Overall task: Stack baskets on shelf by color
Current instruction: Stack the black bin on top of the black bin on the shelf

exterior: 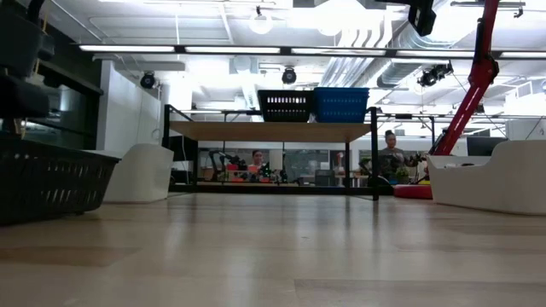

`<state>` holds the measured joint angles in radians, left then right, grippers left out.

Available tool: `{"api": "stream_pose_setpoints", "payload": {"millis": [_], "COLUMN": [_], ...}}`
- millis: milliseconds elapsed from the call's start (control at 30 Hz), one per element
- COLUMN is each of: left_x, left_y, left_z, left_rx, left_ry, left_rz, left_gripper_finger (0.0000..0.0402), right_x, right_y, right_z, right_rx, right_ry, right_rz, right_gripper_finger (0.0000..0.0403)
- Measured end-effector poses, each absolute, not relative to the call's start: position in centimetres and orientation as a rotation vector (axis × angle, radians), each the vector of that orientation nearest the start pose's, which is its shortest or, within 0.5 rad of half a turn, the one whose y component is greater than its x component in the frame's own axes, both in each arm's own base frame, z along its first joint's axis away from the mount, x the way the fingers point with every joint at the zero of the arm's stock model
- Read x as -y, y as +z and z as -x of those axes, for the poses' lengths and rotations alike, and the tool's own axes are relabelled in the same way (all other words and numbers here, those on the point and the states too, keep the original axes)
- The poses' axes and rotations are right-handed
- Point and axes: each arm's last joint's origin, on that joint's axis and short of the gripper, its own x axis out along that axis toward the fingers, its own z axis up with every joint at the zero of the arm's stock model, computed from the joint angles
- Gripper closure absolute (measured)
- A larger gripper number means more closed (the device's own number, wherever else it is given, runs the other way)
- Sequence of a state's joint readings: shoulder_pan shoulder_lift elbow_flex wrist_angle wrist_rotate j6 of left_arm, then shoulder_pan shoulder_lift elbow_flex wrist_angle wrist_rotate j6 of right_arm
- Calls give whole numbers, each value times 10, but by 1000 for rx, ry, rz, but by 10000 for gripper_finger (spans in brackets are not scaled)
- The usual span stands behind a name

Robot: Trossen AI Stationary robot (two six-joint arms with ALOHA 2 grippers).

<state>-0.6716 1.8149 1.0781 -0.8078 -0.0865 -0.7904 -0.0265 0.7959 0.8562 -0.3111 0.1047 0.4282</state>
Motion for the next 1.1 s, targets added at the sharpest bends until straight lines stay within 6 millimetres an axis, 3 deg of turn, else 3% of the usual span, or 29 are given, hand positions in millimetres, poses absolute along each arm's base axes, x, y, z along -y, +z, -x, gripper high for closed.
{"api": "stream_pose_setpoints", "payload": {"millis": [333, 767, 1100], "left_x": [170, 127, 112], "left_y": [183, 256, 302], "left_z": [-239, -238, -243], "left_rx": [-1405, -1083, -817], "left_ry": [127, 33, -39], "left_rz": [54, 112, 154], "left_gripper_finger": [401, 401, 401], "right_x": [8, 8, 8], "right_y": [343, 343, 343], "right_z": [-170, -170, -170], "right_rx": [-219, -221, -220], "right_ry": [-182, -182, -182], "right_rz": [-413, -405, -408], "right_gripper_finger": [403, 403, 403]}}
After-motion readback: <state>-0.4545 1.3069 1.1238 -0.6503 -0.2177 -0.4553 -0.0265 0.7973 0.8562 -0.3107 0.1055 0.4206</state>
